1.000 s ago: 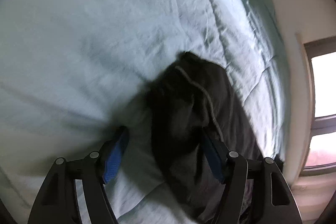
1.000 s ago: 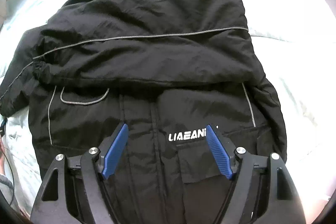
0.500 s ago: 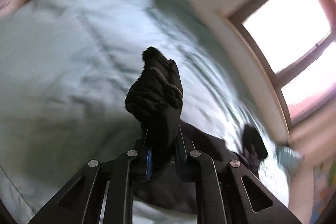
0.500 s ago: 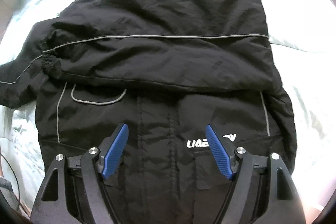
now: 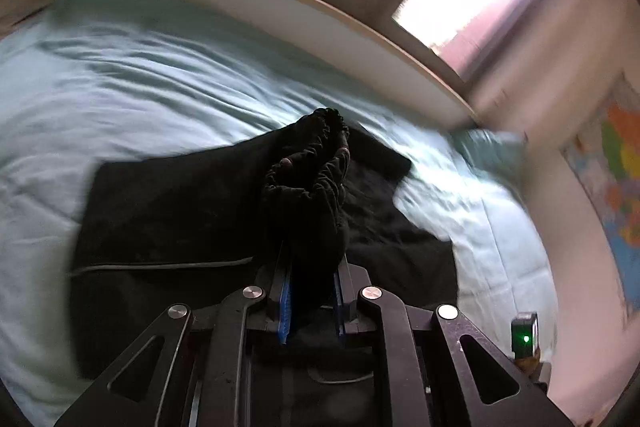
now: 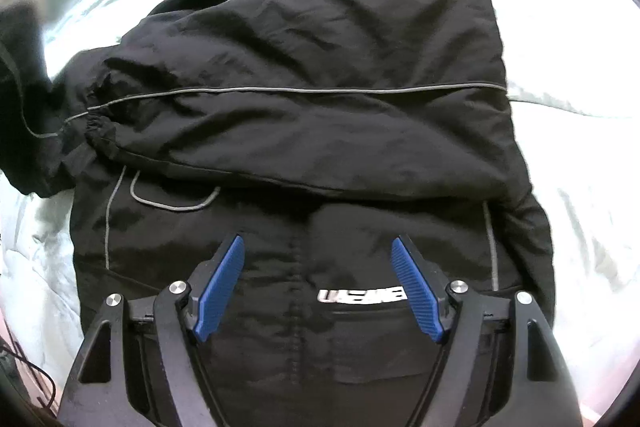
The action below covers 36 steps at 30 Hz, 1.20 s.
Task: Fold large clothes
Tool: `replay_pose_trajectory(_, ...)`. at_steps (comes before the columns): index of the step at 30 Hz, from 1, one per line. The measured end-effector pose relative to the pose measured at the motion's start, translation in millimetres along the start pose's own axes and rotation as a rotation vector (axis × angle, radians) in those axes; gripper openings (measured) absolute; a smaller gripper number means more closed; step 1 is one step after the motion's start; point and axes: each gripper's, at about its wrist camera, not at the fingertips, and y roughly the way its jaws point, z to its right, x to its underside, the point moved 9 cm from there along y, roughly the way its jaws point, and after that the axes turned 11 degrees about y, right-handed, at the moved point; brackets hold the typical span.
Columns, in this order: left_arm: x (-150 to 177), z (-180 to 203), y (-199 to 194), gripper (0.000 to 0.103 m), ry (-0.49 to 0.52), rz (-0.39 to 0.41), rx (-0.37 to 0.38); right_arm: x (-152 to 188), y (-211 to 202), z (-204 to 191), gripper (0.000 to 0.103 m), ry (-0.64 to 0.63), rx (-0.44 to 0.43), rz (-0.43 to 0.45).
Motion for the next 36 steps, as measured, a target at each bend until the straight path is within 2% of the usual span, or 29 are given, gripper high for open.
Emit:
replay_pose_trajectory(5,13,82,63,0.016,0.067,-0.096,0.125,-7,2,21,0.079,0.013,-0.006,-0.004)
replay_pose_trajectory(8,36,114,105,0.016,0.11,-0.177,0.151,-13,4,29,0.079,0.024,-0.014,-0.002)
replay_pose_trajectory(11,66,138,148,0.016,0.134,-0.283,0.175,-20,5,36,0.079,0.026,-0.011,0.003)
replay_pose_trajectory(16,106,159,195,0.019,0.171,-0.408,0.207,-27,7,46,0.079,0.042,-0.012,0.006)
replay_pose_trajectory(19,130,163,216,0.023,0.134,-0.516,0.215,-29,10,53,0.079,0.062,-0.014,0.002)
replay_pose_trajectory(21,134,165,219,0.024,0.094,-0.549,0.236,-32,6,59,0.079,0.076,-0.016,0.012)
replay_pose_trajectory(23,132,172,211,0.037,0.017,-0.558,0.334,-39,-3,63,0.079,0.093,-0.038,0.041)
replay_pose_trajectory(24,131,177,206,0.051,-0.033,-0.566,0.399,-44,-10,66,0.079,0.098,-0.055,0.058)
replay_pose_trajectory(25,128,183,197,0.06,-0.092,-0.565,0.48,-48,-16,66,0.079,0.1,-0.07,0.074)
replay_pose_trajectory(26,124,186,187,0.063,-0.109,-0.547,0.519,-54,-24,65,0.079,0.101,-0.086,0.095)
replay_pose_trajectory(29,119,183,168,0.066,-0.09,-0.516,0.493,-67,-38,60,0.079,0.106,-0.141,0.137)
replay_pose_trajectory(32,117,164,147,0.066,-0.128,-0.492,0.46,-75,-28,46,0.079,0.106,-0.177,0.117)
replay_pose_trajectory(36,110,128,118,0.066,-0.113,-0.446,0.324,-81,8,11,0.079,0.092,-0.262,0.043)
